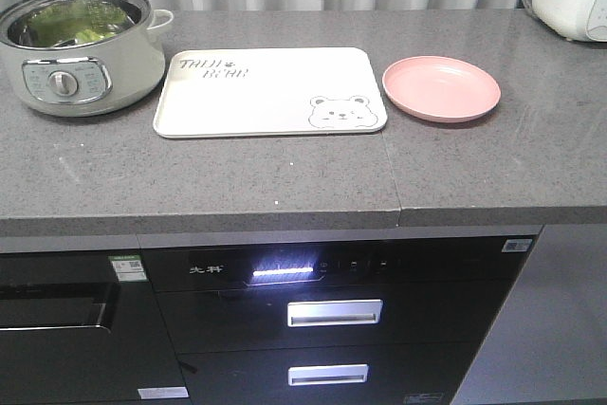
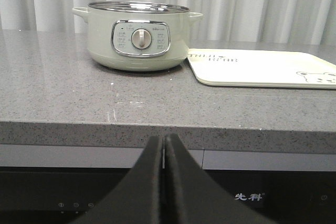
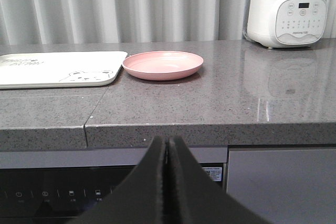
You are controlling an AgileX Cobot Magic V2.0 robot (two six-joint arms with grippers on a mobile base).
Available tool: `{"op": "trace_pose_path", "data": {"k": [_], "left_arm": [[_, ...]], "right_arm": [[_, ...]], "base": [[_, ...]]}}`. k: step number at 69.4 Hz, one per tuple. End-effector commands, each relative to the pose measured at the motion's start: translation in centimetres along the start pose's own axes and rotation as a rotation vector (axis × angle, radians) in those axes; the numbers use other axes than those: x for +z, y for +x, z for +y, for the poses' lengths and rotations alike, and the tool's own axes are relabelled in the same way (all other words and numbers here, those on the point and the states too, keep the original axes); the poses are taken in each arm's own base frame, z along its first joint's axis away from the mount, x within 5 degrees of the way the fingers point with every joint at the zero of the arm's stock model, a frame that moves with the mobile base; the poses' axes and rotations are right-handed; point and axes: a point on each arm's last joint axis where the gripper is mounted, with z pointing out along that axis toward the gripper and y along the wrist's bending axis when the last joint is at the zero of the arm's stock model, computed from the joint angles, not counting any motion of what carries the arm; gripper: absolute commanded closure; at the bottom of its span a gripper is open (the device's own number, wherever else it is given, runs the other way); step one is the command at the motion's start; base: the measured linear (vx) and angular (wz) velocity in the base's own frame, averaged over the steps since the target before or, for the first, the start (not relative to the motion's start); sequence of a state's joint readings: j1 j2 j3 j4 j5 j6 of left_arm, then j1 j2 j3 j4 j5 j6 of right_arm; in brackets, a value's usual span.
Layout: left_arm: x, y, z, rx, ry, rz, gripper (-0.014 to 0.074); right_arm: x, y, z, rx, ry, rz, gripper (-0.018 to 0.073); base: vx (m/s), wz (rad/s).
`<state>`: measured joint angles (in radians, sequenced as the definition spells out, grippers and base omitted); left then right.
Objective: Transfer vegetables to tray and serve
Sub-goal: 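Drive up to the counter and stop in front of the tray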
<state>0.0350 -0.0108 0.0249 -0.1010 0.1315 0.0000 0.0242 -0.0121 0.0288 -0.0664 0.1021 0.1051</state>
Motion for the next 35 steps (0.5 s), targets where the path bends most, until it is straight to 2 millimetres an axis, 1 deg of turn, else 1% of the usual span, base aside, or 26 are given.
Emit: {"op": "trace_pose_path", "data": {"k": [1,35], "left_arm": [[-0.01,-0.36,0.05,-0.006,-0.003,-0.070,0.0603],[-0.01,-0.36,0.05,-0.006,-0.003,-0.070,0.0603]], "right_arm": [[-0.01,-0.49,0.04,-0.007,-0.003,-0.074,0.0564],[-0.01,-0.49,0.04,-0.007,-0.003,-0.074,0.0564]], "base": [[0.06,0.02],[0.05,0.02]]}}
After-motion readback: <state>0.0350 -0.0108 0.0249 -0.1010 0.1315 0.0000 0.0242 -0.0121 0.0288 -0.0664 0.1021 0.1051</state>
